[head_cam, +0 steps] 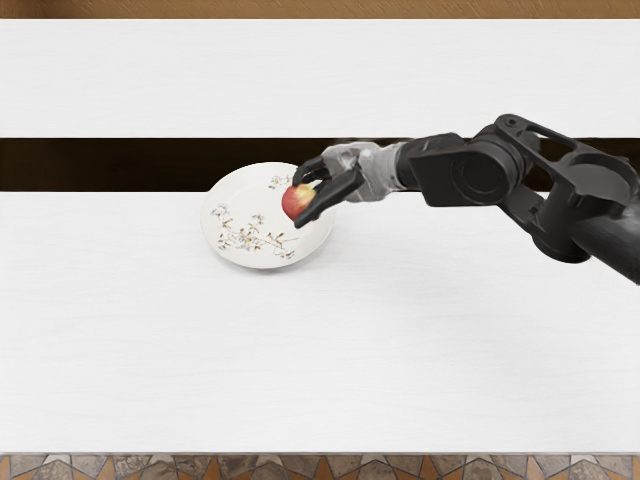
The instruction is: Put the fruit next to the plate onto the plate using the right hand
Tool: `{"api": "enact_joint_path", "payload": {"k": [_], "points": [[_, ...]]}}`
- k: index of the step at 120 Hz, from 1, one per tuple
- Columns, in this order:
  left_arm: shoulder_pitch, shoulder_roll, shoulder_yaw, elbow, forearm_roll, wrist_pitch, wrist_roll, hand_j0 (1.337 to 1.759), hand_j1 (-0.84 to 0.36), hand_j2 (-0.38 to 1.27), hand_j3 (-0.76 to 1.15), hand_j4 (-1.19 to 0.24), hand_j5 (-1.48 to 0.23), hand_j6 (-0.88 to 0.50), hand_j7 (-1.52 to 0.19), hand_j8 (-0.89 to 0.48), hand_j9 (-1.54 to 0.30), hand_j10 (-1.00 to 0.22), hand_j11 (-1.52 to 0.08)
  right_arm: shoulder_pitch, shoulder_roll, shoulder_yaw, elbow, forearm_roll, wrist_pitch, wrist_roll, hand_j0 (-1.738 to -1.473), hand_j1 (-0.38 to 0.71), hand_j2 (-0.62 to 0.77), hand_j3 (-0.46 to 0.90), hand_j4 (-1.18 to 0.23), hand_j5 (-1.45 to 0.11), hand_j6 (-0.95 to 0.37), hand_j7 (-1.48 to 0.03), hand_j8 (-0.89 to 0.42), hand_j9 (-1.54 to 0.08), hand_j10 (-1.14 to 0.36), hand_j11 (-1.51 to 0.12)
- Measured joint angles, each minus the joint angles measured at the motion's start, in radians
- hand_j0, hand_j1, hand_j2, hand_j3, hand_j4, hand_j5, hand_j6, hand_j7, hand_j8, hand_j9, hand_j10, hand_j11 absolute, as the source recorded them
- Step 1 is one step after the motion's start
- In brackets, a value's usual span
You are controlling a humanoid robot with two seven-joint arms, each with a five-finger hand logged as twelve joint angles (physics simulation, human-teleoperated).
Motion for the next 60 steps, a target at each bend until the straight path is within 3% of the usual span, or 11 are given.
{"api": "enact_joint_path", "payload": {"k": [22,60], "points": [[0.0,0.0,0.0,0.0,0.0,0.0,0.0,1.658,0.07,0.05,0.0,-0.23,-0.3,-0.23,-0.3,-0.23,-0.3,-0.23,-0.3,0.029,0.108,-0.005,-0.118,-0.014,0.014,0.007,-1.65,0.33,0.4,0.0,-0.85,-1.19,-0.31,-1.13,-0.31,-1.14,-0.74,-1.15],[0.0,0.0,0.0,0.0,0.0,0.0,0.0,1.658,0.07,0.05,0.0,-0.23,-0.3,-0.23,-0.3,-0.23,-0.3,-0.23,-0.3,0.049,0.199,-0.009,-0.286,-0.018,0.044,0.126,-1.65,0.29,0.33,0.0,-0.85,-1.19,-0.33,-1.13,-0.33,-1.16,-0.75,-1.17]]}}
